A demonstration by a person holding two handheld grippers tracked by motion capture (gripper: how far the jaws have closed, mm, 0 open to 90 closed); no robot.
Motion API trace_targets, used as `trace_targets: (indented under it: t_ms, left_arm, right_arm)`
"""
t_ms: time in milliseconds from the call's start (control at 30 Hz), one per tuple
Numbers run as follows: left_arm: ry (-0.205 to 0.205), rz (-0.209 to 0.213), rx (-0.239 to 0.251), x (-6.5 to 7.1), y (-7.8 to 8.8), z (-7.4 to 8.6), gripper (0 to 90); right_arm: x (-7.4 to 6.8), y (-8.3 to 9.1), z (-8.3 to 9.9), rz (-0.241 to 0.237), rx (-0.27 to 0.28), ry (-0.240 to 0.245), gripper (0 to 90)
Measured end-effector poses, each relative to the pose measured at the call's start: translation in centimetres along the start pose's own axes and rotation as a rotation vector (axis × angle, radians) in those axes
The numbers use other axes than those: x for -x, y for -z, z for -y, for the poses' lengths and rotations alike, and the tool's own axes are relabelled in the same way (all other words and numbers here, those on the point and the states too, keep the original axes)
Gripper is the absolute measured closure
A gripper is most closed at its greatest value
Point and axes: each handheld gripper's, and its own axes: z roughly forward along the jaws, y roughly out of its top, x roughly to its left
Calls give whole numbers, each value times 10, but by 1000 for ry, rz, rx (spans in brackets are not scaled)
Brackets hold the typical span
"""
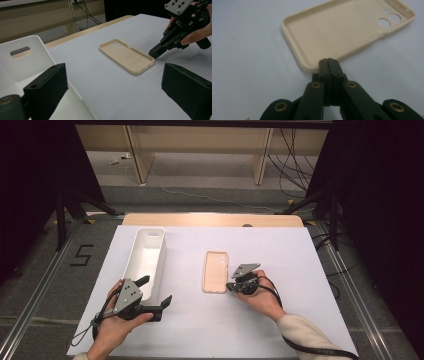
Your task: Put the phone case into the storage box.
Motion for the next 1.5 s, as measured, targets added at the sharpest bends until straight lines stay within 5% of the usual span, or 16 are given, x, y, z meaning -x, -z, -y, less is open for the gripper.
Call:
trace_targets:
  t_ms: [233, 467, 633, 933, 1500]
  left_arm:
    - [-15, 6, -9, 2, -2, -1, 34]
    - [-30, 14, -16, 4, -3, -2, 5]
    - [-29, 22, -19, 3, -5, -1, 6]
    - [-30, 36, -16, 3, -6, -1, 13]
    - [-8, 32, -9, 2, -3, 0, 18]
  right_arm:
    - [6, 23, 5, 16, 85, -41, 684]
    - [12, 56, 10, 38, 236, -71, 429]
    - [10, 69, 15, 51, 291, -69, 351]
    - [1, 75, 17, 58, 277, -24, 304]
    - [-21, 53, -9, 73, 108, 195, 306]
